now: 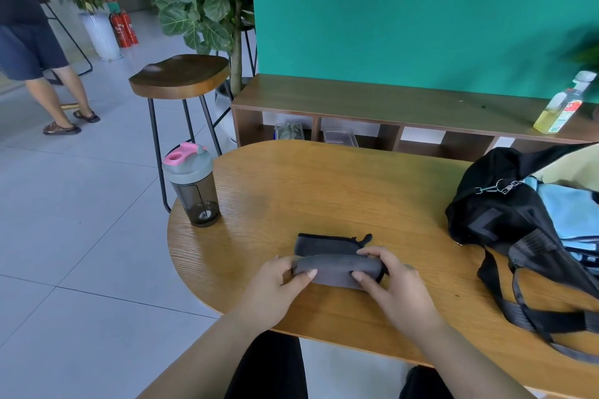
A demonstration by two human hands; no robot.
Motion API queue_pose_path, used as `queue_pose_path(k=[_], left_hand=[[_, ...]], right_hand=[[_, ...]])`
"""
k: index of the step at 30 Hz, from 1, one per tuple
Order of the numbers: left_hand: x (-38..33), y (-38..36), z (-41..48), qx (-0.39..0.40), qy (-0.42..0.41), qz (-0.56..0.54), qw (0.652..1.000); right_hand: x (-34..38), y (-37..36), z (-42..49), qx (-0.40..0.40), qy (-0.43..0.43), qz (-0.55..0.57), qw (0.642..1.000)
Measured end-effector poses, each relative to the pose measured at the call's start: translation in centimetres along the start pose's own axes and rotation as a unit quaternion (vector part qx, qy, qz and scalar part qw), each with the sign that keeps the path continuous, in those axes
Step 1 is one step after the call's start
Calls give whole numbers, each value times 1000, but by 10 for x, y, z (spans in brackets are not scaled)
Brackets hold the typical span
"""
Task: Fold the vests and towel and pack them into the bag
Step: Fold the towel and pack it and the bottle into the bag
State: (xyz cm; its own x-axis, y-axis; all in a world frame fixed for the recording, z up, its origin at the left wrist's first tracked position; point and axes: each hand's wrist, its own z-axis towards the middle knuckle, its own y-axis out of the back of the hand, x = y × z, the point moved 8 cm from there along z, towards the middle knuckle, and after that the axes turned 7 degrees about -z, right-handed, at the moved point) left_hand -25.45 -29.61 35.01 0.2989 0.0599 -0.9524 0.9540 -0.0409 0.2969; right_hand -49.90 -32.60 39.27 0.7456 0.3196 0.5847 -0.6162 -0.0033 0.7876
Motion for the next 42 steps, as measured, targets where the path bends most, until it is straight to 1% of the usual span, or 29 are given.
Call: queue_pose_path(k=[2,4,6,7,9,10,12,14,15,16,17,19,22,28,30,32,35,38,40,42], left_hand=[[-4,2,3,-34,-1,-44,998],[-9,7,6,-98,-7,-19,995],[-9,10,11,-152,3,56,987],[-9,10,13,-166,11,111,980],[-14,11,16,-194,8,248,949],[-20,10,16,-206,-10,310,928],[-39,0,17,-207,-100,378,897],[-50,-22,21,-151,-204,409,877],[-46,-32,24,-113,-219,424,871],[-38,-38,29,-81,-201,430,876],[-27,-40,33,-56,-167,431,885],[-13,-42,38,-28,-126,434,892],[-6,-44,44,-4,-107,451,886],[-8,-46,52,18,-104,479,871],[-10,-44,49,4,-111,485,867],[-15,-41,42,-46,-113,467,876],[-20,-32,27,-141,-62,413,897],[-26,-26,12,-215,-13,405,889],[-32,-28,7,-209,22,404,890],[-22,-38,13,-169,65,350,919]], right_hand=[[-5,-3,7,-9,-62,76,995],[-8,-8,16,-25,-103,105,989],[-11,-17,23,-28,-121,79,989],[-14,-23,24,-30,-128,50,990],[-13,-30,22,-44,-142,-48,988],[-11,-31,19,-61,-138,-113,982],[3,-33,19,-93,-83,-237,964],[20,-39,24,-95,6,-306,947],[26,-46,26,-79,48,-322,942],[30,-54,27,-60,72,-330,939],[29,-60,27,-36,73,-334,939],[17,-70,26,13,34,-318,947],[1,-77,28,54,-3,-276,960],[1,-82,36,110,-10,-284,952],[4,-77,33,104,-14,-281,954],[6,-68,27,78,-37,-283,955],[3,-52,17,40,-96,-287,952],[-4,-33,13,16,-138,-282,949],[-14,-23,11,24,-158,-259,953],[-25,-17,9,48,-190,-197,961]])
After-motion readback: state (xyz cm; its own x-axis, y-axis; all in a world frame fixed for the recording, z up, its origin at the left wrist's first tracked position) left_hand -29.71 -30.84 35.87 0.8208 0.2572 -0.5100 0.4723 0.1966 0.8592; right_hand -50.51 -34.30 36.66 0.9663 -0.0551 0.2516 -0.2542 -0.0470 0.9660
